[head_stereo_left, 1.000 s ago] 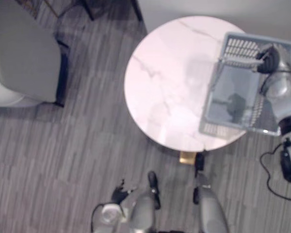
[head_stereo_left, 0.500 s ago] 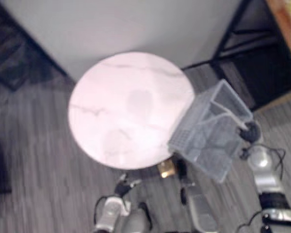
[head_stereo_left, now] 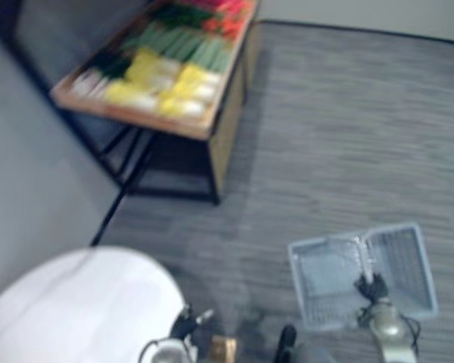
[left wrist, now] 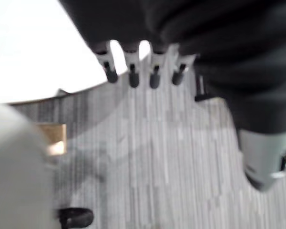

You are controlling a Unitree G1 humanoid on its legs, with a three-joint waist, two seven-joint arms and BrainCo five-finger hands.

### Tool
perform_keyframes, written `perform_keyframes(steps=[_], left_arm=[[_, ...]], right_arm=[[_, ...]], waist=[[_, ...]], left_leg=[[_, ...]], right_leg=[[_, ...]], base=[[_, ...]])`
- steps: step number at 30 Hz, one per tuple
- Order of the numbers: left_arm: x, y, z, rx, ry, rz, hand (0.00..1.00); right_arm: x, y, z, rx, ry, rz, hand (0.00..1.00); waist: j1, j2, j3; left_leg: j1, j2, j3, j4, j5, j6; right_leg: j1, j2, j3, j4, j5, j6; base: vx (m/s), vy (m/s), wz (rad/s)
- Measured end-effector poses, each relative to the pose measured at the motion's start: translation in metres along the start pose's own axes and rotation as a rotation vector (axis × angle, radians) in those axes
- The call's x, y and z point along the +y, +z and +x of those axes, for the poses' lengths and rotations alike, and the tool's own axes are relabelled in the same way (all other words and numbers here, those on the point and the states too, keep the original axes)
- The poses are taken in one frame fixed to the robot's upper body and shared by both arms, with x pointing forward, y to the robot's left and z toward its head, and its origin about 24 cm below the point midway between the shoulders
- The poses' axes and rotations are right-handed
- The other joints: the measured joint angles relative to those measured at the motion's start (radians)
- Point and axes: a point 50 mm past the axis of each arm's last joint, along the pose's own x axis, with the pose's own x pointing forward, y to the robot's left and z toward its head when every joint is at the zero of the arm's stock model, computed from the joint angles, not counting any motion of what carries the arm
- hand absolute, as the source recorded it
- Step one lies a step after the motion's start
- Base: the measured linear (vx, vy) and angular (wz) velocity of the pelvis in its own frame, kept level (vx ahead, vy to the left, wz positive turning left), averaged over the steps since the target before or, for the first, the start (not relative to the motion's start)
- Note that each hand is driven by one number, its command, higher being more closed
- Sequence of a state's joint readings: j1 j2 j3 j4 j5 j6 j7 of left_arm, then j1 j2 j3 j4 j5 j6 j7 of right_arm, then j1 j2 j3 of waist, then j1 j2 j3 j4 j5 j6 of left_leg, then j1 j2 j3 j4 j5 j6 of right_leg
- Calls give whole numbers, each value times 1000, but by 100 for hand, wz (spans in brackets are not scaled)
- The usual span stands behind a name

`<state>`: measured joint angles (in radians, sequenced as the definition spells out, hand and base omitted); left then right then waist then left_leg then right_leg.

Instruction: Pick vegetable in the basket

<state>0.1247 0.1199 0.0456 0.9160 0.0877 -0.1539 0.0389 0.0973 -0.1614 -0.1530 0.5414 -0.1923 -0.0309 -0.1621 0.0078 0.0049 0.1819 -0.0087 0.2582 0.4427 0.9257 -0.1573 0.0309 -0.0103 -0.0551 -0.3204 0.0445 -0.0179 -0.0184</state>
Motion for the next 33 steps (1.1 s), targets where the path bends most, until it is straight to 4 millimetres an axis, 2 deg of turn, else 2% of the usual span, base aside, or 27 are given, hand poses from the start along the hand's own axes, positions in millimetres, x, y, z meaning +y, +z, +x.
perform_keyframes(steps=[2,3,4,5,6,7,8,9,10,11,12,13,14,15,17,19,21,23,24,25,26,27,28,29,31,32,33], left_arm=[[6,5,2,-14,22,12,0],[6,7,3,-23,33,6,0],[6,8,3,-26,37,5,0],[6,11,3,-41,41,4,0],[4,10,2,-43,40,-2,0],[2,8,1,-37,38,-6,0],[1,-2,-3,-7,40,-9,0],[8,-5,-4,-1,55,0,0],[13,-5,-4,0,65,10,0],[18,-5,-3,1,75,23,0],[23,-7,-3,11,82,27,0],[25,-8,-3,22,82,29,0],[23,-9,-4,29,72,39,0],[21,-5,-2,17,58,52,0],[20,8,4,-17,50,61,0],[16,23,10,-56,38,56,0],[11,35,14,-87,30,41,0],[10,27,11,-70,41,14,0],[14,18,7,-51,55,9,0],[18,14,6,-38,68,5,0],[16,7,3,-19,76,-24,0],[8,-4,-2,8,71,-57,0],[5,-9,-5,24,66,-65,0],[4,-17,-7,54,61,-69,0],[10,-15,-7,47,79,-100,0],[16,-10,-5,28,92,-104,0],[15,-4,-3,4,93,-106,0]], right_arm=[[-1,-24,0,117,-1,-1,100],[-4,-39,-3,187,-17,14,100],[-7,-45,-4,214,-34,34,100],[-14,-54,-5,260,-69,59,100],[-22,-62,-7,295,-99,59,100],[-25,-65,-7,306,-104,49,100],[-27,-75,-11,344,-104,40,100],[-22,-84,-17,382,-95,53,100],[-20,-87,-20,394,-100,72,100],[-19,-89,-21,406,-118,115,100],[-18,-89,-21,400,-140,160,100],[-18,-90,-23,404,-159,201,100],[-18,-92,-24,413,-165,222,100],[-18,-93,-24,415,-167,230,100],[-18,-91,-23,403,-168,234,100],[-18,-91,-22,406,-158,234,100],[-10,-100,-27,468,-108,224,100],[-10,-109,-33,515,-111,224,100],[-5,-116,-39,556,-90,222,100],[-1,-119,-42,575,-73,218,100],[-2,-123,-45,603,-72,210,100],[-12,-123,-42,605,-89,195,100],[-15,-122,-40,609,-98,189,100],[-16,-121,-39,611,-88,171,100],[-12,-120,-38,601,-61,144,100],[-12,-118,-37,590,-62,149,100],[-16,-115,-34,569,-75,152,100]], waist=[[26,-3,3],[36,-2,6],[37,0,6],[37,5,9],[43,14,5],[48,25,0],[72,26,-8],[80,-13,-25],[71,-39,-21],[52,-65,-14],[31,-82,-8],[16,-88,-3],[14,-87,-2],[13,-82,-2],[8,-80,-1],[3,-67,5],[-8,-43,25],[-12,-34,26],[-22,-39,16],[-25,-41,16],[-30,-6,16],[-9,55,24],[3,75,32],[22,68,42],[34,17,66],[38,-13,57],[40,-22,45]], left_leg=[[-143,-3,-113,45,-113,-61],[-211,-1,-127,-18,-126,-64],[-237,-5,-122,-72,-124,-67],[-273,-25,-117,-213,-118,-71],[-282,-45,-122,-399,-84,-98],[-280,-52,-138,-498,-64,-115],[-277,-75,-174,-492,-2,-89],[-248,-119,-180,-484,-23,-49],[-232,-141,-173,-486,-43,-28],[-201,-168,-174,-490,-69,-11],[-161,-191,-179,-509,-83,1],[-90,-211,-190,-548,-100,10],[-34,-215,-198,-584,-110,10],[42,-221,-223,-660,-107,3],[83,-232,-270,-708,-108,0],[115,-233,-324,-748,-106,1],[201,-224,-399,-809,-122,-25],[263,-212,-432,-810,-166,-72],[278,-201,-463,-736,-213,-100],[256,-194,-474,-636,-228,-117],[161,-148,-483,-361,-213,-136],[26,-63,-474,-71,-132,-143],[-25,-29,-452,39,-129,-147],[-91,3,-391,140,-138,-135],[-148,-3,-281,91,-146,-134],[-189,-26,-180,-25,-144,-132],[-222,-43,-39,-182,-131,-114]], right_leg=[[20,1,73,13,-37,17],[51,-12,102,11,-49,28],[63,-21,117,13,-62,36],[90,-38,149,13,-88,68],[110,-47,188,12,-107,94],[116,-41,209,16,-117,108],[123,-42,265,54,-154,108],[97,-84,303,173,-201,120],[57,-106,302,302,-225,140],[-24,-131,307,516,-212,174],[-91,-147,324,684,-140,232],[-144,-149,329,846,-110,246],[-164,-144,302,906,-125,221],[-182,-135,211,885,-170,163],[-211,-131,123,759,-200,134],[-243,-95,108,514,-201,123],[-253,-68,166,186,-106,129],[-262,-69,220,118,-50,129],[-272,-71,222,181,-24,104],[-270,-72,222,238,18,98],[-252,-45,203,309,-13,84],[-192,13,179,281,-58,58],[-155,41,178,260,-65,49],[-75,55,173,214,-73,35],[80,32,135,102,-76,31],[145,14,95,28,-80,33],[191,7,51,-21,-95,47]], base=[[302,82,-134],[320,106,-95],[347,166,-75],[362,242,-81],[369,279,-92],[520,398,-126],[485,361,-120],[610,393,-94],[405,233,-23],[492,265,23],[487,245,39],[493,225,37],[555,194,47],[453,125,47],[493,65,74],[606,-12,96],[623,-104,110],[670,-242,109],[687,-317,115],[700,-394,97],[705,-404,53],[693,-384,20],[789,-372,-23],[774,-359,-11],[606,-292,28],[411,-202,61],[624,-268,71]])
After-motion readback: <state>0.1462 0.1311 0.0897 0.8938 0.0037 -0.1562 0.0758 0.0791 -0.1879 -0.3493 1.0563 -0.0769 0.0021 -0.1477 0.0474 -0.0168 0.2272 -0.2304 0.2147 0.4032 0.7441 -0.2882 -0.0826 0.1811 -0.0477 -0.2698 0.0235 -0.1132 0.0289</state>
